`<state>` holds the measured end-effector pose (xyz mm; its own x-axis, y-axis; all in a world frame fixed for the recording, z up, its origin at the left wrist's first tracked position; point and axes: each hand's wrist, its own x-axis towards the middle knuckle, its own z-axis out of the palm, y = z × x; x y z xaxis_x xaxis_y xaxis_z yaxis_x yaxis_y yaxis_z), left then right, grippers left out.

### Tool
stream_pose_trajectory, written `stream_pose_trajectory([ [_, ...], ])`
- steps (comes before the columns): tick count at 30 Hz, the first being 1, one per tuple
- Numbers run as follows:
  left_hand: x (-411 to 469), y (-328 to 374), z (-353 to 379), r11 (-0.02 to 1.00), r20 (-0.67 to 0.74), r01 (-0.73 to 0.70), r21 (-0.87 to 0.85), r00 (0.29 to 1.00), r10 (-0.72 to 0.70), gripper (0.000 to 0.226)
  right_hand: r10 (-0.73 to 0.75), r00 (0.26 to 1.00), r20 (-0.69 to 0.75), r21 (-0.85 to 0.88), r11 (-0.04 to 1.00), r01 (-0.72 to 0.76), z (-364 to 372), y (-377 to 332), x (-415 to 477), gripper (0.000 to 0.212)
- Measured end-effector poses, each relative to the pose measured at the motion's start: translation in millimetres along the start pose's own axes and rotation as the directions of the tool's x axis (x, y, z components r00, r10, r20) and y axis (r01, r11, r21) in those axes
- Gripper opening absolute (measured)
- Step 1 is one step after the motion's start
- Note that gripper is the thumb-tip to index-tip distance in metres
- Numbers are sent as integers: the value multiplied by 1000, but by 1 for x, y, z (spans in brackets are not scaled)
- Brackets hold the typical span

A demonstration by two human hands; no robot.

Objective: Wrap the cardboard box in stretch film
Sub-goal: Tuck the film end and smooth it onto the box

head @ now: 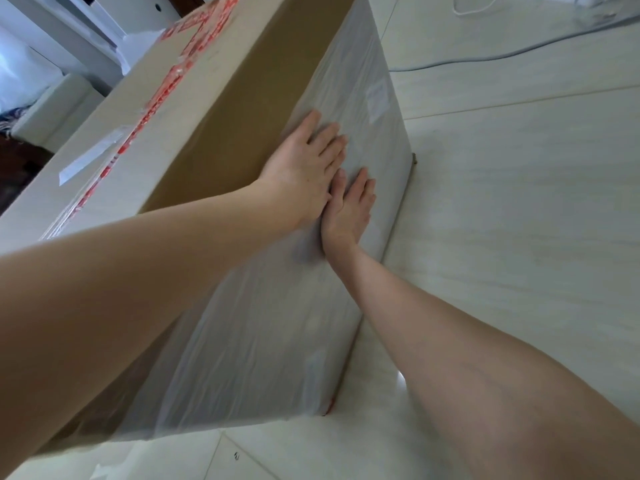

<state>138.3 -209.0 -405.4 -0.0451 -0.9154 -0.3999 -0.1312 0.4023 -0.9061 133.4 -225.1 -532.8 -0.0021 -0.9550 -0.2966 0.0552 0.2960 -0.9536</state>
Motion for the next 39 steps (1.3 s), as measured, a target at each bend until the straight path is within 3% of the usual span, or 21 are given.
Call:
stream_pose_trajectory([
  [8, 14, -20, -14, 996, 10, 44, -71, 999, -43, 66, -18, 1000, 16, 15, 1000, 18, -11, 0, 23, 61],
  [12, 20, -32, -25, 978, -74, 96, -184, 991, -111, 63, 32, 998, -59, 75, 997, -27, -26, 1, 36, 61],
  [15, 18, -21, -25, 976, -99, 63, -209, 991, -86, 62, 14, 997, -72, 55, 998, -10, -34, 10, 31, 61],
  [19, 9, 11, -12, 980, -71, 22, -199, 997, -37, 62, 7, 999, -40, -5, 1000, -7, -34, 20, 21, 61],
  [26, 10, 22, -2, 999, -3, 29, -37, 1000, -29, 65, 21, 1000, 22, 2, 1000, -21, -7, 19, 9, 58],
  [39, 19, 12, -3, 998, 8, 19, -67, 1000, -19, 66, 0, 1000, 0, -25, 1000, 0, -11, 22, 22, 58],
])
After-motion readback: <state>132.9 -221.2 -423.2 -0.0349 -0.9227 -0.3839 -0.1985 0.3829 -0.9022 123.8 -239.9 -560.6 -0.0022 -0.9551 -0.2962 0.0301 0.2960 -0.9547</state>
